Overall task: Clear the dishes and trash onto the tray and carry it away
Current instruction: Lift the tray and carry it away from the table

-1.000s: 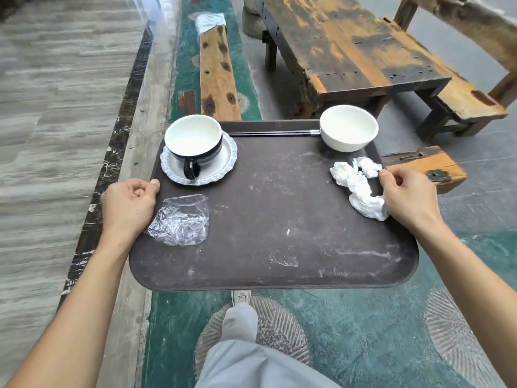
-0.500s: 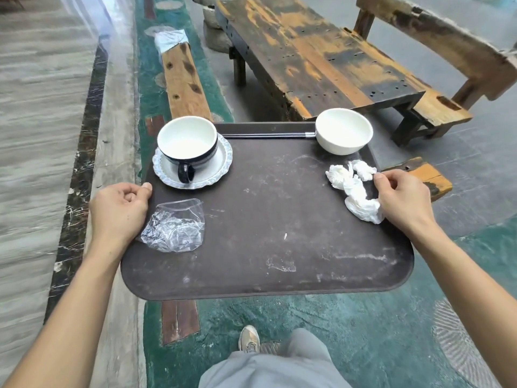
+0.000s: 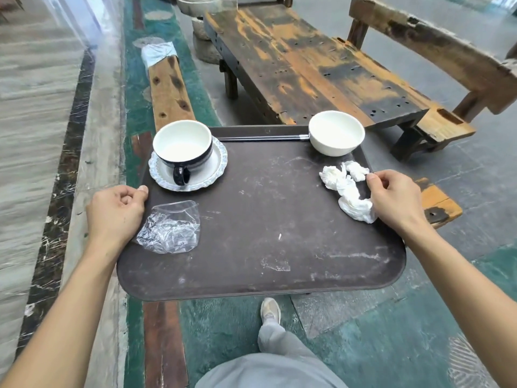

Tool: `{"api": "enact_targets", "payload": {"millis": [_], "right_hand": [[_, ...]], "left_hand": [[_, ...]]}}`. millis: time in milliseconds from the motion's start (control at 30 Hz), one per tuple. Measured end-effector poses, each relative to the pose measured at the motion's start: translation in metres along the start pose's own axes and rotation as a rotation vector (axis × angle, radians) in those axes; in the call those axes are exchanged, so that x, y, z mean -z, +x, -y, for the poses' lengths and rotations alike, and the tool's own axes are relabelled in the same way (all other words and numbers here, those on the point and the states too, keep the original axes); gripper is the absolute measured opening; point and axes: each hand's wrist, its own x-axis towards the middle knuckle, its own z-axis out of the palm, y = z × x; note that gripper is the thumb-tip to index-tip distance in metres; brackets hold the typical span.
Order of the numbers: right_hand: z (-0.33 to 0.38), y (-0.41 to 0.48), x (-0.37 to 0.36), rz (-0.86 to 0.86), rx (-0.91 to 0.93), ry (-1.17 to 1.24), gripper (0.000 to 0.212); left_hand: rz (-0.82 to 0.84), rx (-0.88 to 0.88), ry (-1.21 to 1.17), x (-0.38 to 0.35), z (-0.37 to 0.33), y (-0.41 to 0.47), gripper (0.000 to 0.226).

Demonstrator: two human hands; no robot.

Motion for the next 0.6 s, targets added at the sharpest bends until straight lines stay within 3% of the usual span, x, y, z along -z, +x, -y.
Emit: {"api": "enact_targets", "payload": {"millis": [333,600], "right_hand": [[-0.001,0.145,-0.029,0.012,0.012,0.033,0.028],[0.008,0.228,-0.054,0.009,-0.022,0.019,0.027]], "left_hand": [[-0.042,0.004,-0.014,-0.088,-0.043,0.105,0.032],[0.015,0.046,-0.028,-0.139,-0.062,0.187,0.035]]}}
